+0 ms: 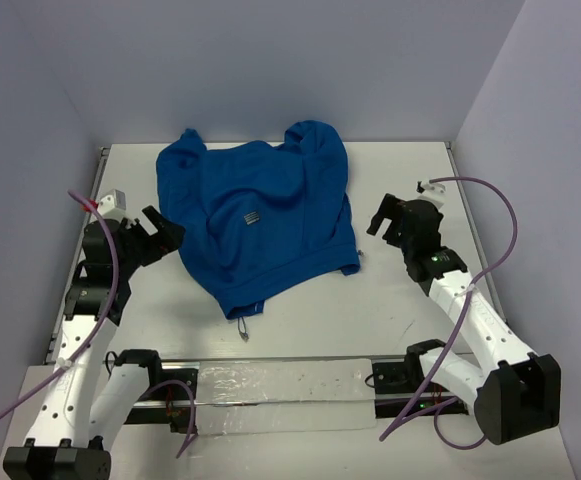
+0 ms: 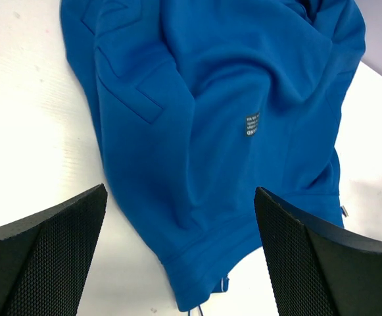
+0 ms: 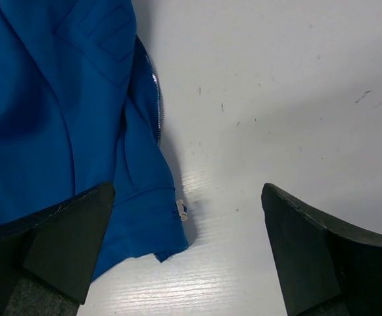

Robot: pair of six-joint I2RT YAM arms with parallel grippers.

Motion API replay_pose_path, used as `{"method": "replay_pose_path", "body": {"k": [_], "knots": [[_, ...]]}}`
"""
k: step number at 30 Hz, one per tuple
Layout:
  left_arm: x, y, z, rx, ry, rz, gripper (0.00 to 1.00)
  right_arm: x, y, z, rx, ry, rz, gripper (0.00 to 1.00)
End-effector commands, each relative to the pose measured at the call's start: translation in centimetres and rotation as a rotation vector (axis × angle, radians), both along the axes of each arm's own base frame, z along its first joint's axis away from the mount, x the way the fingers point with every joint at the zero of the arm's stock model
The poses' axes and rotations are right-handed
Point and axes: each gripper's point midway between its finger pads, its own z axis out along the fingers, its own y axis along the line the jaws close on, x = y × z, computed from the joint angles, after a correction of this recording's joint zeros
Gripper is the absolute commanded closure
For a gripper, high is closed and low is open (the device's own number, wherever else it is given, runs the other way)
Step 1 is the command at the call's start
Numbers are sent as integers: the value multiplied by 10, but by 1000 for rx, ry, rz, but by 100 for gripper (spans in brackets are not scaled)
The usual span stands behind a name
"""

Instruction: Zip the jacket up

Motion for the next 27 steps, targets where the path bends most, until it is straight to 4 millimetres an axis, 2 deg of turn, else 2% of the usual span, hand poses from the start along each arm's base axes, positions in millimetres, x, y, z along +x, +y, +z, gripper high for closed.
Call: {"method": "replay_pose_path", "body": {"k": [1,4,6,8,11,13,15,16,18,27], "knots": [[6,-8,3,-4,-7,-12,1,5,5,19,13,-46,5,0],[5,-18,-7,11,42,-31,1,3,9,18,14,-46,28,0],[-1,-36,-14,11,78,-80,1,2,15,14,14,-38,54,0],[-4,-44,-32,25,135,-53,1,-1,21,8,13,-33,84,0],[-20,-71,-60,-30,217,-57,1,-6,35,4,22,-33,138,0],[-25,-86,-65,-84,230,-60,1,-9,43,-5,37,-5,170,0],[-36,-101,-85,-160,271,-42,3,-14,59,-23,82,56,235,3],[-41,-103,-95,-170,294,-35,3,-15,64,-29,96,74,253,4],[-44,-110,-102,-203,306,-23,4,-19,73,-47,126,128,280,4],[-52,-111,-147,-220,398,33,2,-15,84,-91,140,295,278,1]]}}
